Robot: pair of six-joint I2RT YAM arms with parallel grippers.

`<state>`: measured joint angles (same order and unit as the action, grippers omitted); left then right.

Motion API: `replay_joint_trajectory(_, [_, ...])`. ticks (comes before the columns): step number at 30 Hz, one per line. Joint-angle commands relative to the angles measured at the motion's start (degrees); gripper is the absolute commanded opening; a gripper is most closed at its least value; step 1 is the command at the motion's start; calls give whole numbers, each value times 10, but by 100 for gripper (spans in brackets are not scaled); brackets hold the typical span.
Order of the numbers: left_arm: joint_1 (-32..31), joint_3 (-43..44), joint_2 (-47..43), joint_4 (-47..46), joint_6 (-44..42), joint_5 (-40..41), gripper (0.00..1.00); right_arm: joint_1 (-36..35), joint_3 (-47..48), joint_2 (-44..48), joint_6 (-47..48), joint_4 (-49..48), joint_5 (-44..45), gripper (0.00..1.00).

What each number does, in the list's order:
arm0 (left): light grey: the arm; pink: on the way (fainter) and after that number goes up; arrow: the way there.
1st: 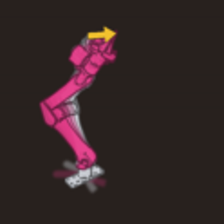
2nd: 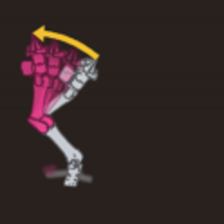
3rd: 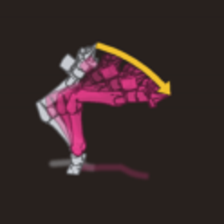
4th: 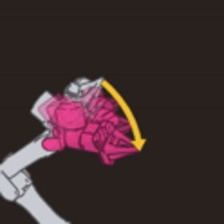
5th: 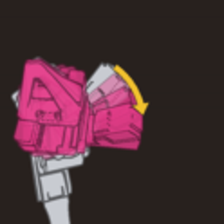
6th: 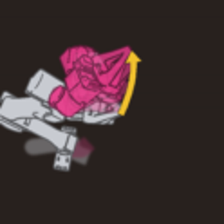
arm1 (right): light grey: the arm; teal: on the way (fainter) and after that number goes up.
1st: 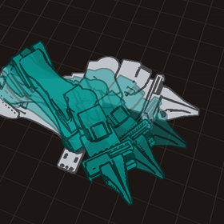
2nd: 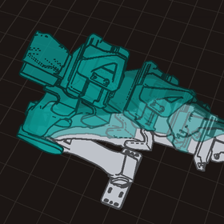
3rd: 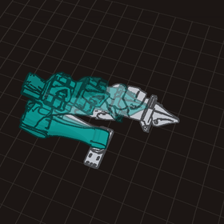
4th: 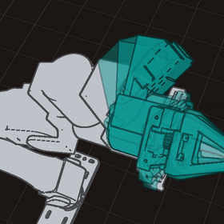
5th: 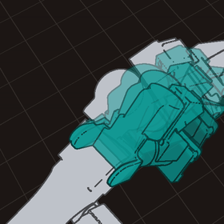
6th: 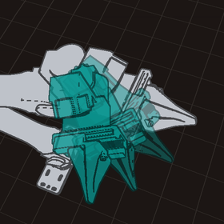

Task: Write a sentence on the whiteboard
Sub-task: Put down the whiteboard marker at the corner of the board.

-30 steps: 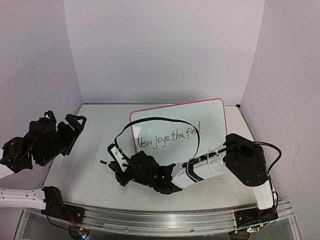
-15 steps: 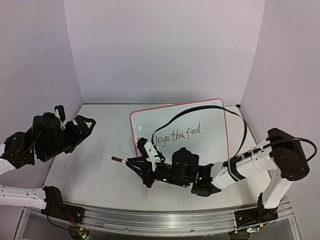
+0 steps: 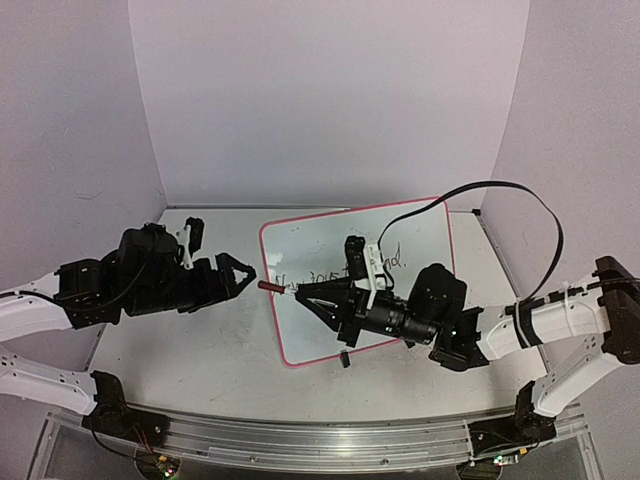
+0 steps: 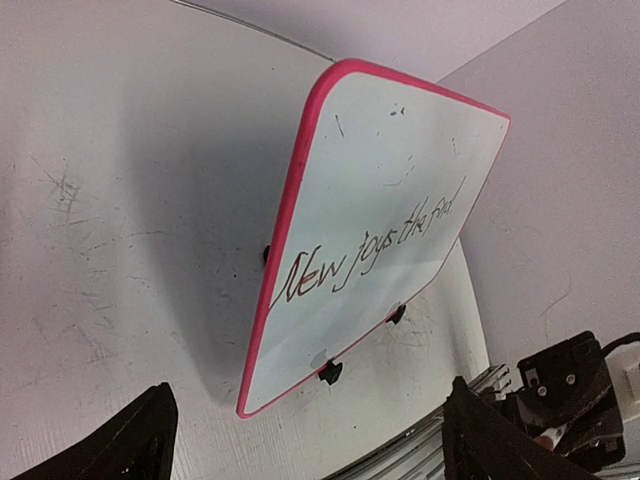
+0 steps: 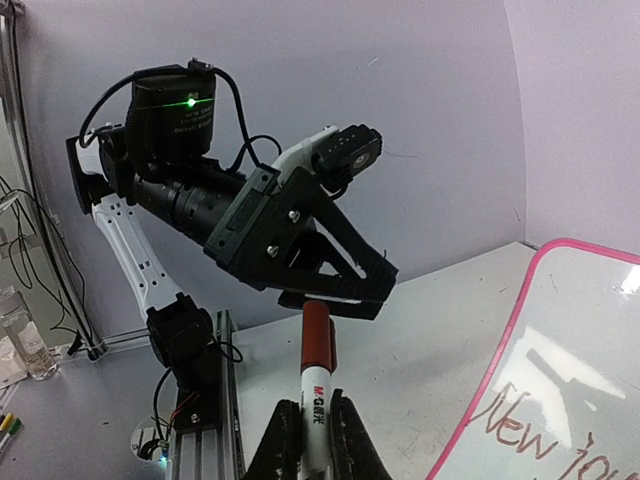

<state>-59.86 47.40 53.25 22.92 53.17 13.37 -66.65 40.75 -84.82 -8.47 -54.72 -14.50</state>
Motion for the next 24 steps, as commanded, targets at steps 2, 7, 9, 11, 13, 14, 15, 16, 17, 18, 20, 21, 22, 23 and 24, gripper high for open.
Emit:
replay_joint_trajectory(2, [-1, 27, 14, -23, -38, -37, 95, 33, -21, 35, -26, -20, -61, 0])
replay_joint_trajectory(7, [-1, 46, -4, 61, 5, 80, 99, 33, 3, 10, -9, 25, -52, 0])
replay_joint_trajectory(9, [-1, 58, -24, 110, 31, 152, 99, 12, 25, -13, 8, 54, -5, 0])
replay_joint_trajectory(11, [-1, 68, -50, 135, 40, 193, 99, -13, 59, -55, 22, 84, 47, 0])
replay_joint_trajectory(13, [-1, 75, -87, 136, 40, 223, 99, -36, 102, -112, 26, 106, 91, 2])
replay_joint_trajectory(14, [-1, 79, -104, 136, 37, 234, 99, -48, 127, -143, 26, 115, 112, 2])
replay_joint_trajectory(15, [-1, 85, -116, 136, 32, 240, 99, -58, 150, -172, 28, 120, 121, 2])
replay_joint_trajectory(16, [-2, 93, -127, 136, 27, 246, 99, -68, 175, -202, 30, 127, 132, 2])
replay_joint_trajectory(17, [-2, 101, -136, 136, 21, 249, 99, -77, 206, -234, 27, 139, 147, 2])
replay_joint_trajectory(18, [-2, 107, -140, 136, 16, 248, 99, -83, 236, -265, 23, 153, 161, 2])
replay_joint_trajectory(20, [-2, 118, -142, 136, 8, 244, 99, -91, 284, -318, 20, 173, 182, 3])
replay_joint_trajectory(21, [-2, 121, -141, 136, 5, 241, 99, -95, 303, -342, 19, 179, 190, 4])
replay_joint_trajectory(22, [-2, 124, -139, 136, 3, 238, 99, -97, 321, -362, 18, 188, 197, 5])
replay_joint_trajectory(23, [-2, 126, -136, 136, 2, 233, 99, -99, 338, -381, 16, 199, 204, 5])
replay_joint_trajectory(24, [-2, 126, -132, 136, 2, 228, 99, -99, 358, -398, 15, 220, 208, 6])
